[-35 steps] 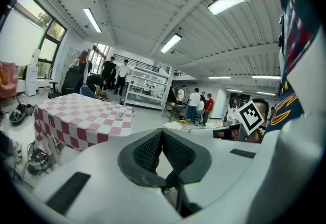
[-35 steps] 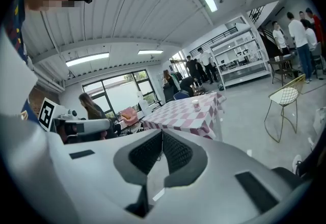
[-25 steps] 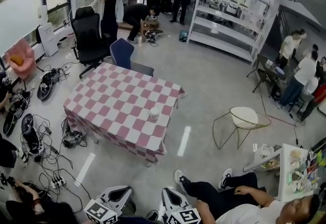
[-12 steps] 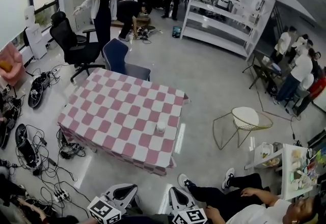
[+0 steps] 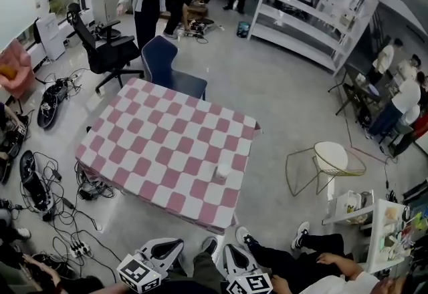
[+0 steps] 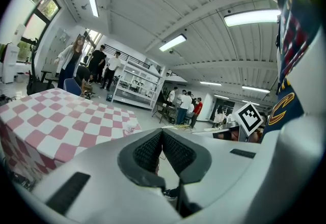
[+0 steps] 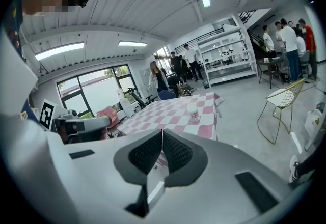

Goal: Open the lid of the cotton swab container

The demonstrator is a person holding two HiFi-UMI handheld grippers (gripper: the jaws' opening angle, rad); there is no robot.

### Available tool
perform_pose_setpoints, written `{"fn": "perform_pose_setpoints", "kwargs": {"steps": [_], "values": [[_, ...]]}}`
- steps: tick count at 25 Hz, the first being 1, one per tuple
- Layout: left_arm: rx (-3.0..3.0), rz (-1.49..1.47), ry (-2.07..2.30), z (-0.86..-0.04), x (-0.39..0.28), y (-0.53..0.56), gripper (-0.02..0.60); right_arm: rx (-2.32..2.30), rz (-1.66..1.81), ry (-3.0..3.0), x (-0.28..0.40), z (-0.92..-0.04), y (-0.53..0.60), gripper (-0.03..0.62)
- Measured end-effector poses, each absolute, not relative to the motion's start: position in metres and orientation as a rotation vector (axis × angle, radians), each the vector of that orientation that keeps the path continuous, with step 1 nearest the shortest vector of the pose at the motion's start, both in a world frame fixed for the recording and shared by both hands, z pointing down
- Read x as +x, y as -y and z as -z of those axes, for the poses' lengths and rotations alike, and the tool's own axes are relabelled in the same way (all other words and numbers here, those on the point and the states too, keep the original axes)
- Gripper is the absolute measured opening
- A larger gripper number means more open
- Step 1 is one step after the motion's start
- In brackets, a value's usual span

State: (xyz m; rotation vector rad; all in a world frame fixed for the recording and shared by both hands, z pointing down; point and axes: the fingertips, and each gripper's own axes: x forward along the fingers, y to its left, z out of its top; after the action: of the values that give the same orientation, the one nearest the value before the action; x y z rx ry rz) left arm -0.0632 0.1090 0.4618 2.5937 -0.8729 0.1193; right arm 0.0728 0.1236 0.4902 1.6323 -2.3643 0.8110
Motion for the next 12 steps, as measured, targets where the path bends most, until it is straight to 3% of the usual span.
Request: {"fn": "perform_pose_setpoints", "kwargs": {"steps": [12], "values": [[2.567, -0.163, 1.015, -0.461, -0.027, -0.038, 0.002, 1.535, -0.842, 2.463, 0.108, -0.494, -0.038, 0.011]]}}
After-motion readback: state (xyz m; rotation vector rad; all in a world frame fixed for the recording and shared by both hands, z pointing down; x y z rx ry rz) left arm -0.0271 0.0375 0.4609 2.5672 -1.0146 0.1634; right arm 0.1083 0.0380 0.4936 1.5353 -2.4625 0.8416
